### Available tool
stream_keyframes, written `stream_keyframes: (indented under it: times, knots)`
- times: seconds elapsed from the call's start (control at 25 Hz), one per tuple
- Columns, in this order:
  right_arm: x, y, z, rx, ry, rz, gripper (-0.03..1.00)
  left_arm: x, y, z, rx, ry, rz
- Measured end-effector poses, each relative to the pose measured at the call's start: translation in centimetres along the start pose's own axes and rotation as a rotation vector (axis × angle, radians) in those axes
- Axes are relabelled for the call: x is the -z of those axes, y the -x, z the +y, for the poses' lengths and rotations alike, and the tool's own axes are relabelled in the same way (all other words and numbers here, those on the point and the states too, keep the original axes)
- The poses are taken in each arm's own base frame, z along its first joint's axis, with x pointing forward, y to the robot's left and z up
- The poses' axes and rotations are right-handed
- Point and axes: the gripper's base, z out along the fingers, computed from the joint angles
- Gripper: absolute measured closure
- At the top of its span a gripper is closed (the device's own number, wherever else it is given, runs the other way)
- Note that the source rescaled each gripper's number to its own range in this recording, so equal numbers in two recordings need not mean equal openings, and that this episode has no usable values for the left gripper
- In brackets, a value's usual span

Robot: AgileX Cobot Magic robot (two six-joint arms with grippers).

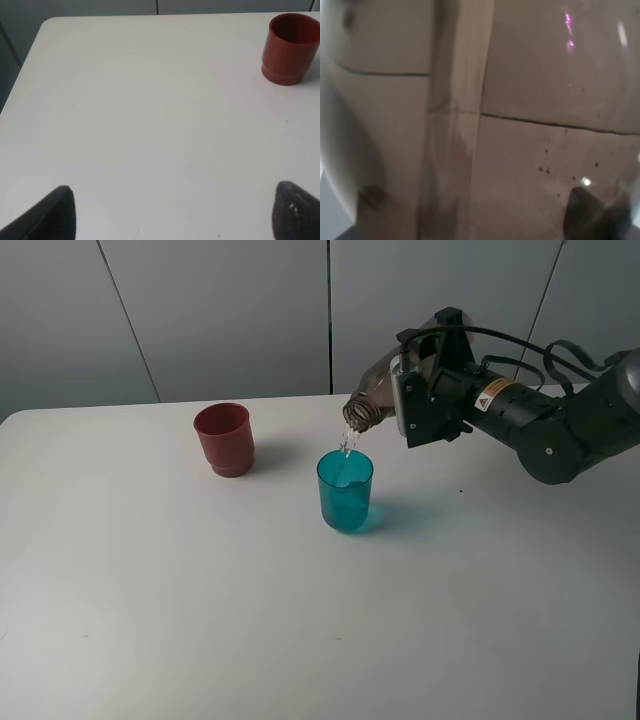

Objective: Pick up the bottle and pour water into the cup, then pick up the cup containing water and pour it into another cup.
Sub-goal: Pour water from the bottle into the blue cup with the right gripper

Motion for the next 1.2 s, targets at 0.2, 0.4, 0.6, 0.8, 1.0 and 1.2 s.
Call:
stream_keyframes:
  times: [0.2, 0.4, 0.6, 0.8, 1.0, 1.2]
  knots:
    - [0.0, 0.0, -0.02, 0.035, -0.002, 0.0, 0.92, 0.0, 0.0, 0.0, 0.0, 0.0, 0.0]
    - [0.0, -0.02, -0.26, 0.053, -0.029, 0.003, 0.92, 0.0, 0.0, 0.0, 0.0, 0.0, 0.0]
    - [0.01, -0.03, -0.41, 0.055, -0.045, 0.004, 0.92, 0.0, 0.0, 0.0, 0.0, 0.0, 0.0]
    - [0.02, -0.04, -0.56, 0.084, -0.061, 0.006, 0.92, 0.0, 0.0, 0.0, 0.0, 0.0, 0.0]
    - [0.02, -0.04, -0.59, 0.097, -0.065, 0.007, 0.92, 0.0, 0.0, 0.0, 0.0, 0.0, 0.0]
    - [0.02, -0.04, -0.63, 0.134, -0.069, 0.009, 0.92, 0.0, 0.0, 0.0, 0.0, 0.0, 0.0]
